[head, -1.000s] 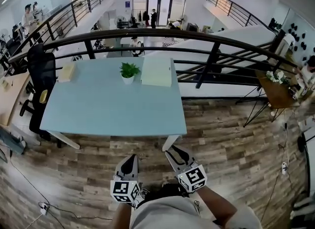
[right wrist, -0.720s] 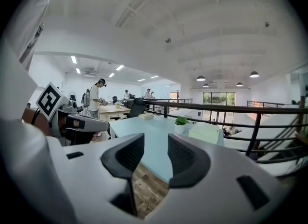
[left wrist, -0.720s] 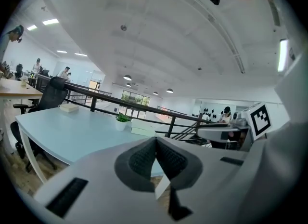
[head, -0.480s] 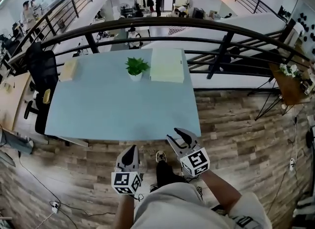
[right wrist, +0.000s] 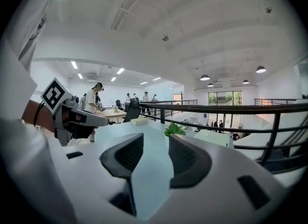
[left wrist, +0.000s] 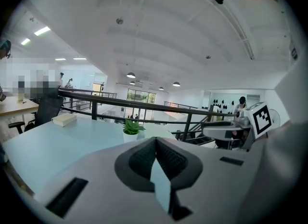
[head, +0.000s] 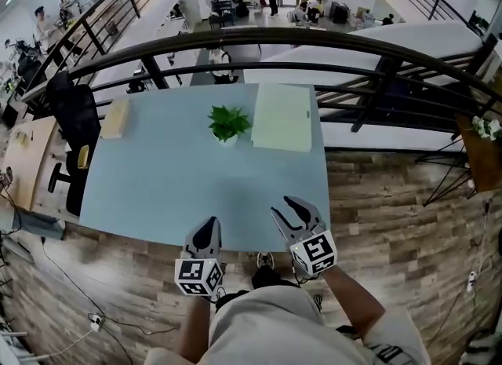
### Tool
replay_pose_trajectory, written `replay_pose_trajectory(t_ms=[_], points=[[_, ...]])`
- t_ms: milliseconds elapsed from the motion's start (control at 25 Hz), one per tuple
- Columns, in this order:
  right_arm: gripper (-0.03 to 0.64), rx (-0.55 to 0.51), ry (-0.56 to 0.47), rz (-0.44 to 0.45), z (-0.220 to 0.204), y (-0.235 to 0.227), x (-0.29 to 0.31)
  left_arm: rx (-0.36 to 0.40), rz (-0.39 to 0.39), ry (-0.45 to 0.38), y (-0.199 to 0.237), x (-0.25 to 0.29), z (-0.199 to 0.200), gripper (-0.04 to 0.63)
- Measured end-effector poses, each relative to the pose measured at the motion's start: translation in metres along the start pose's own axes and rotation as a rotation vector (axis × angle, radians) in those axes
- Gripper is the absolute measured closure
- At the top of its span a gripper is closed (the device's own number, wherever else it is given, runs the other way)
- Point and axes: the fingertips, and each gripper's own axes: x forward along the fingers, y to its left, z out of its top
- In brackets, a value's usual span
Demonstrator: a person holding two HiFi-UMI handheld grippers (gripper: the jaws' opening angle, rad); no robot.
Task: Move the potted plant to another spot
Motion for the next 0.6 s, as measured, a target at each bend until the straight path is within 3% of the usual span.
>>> replay_pose_trajectory(t_ms=[600], points=[[0.422, 0.000, 0.071, 0.046, -0.020, -0.037, 0.053, -0.035, 0.037, 0.073, 0.021, 0.059, -0.010, 0.584]])
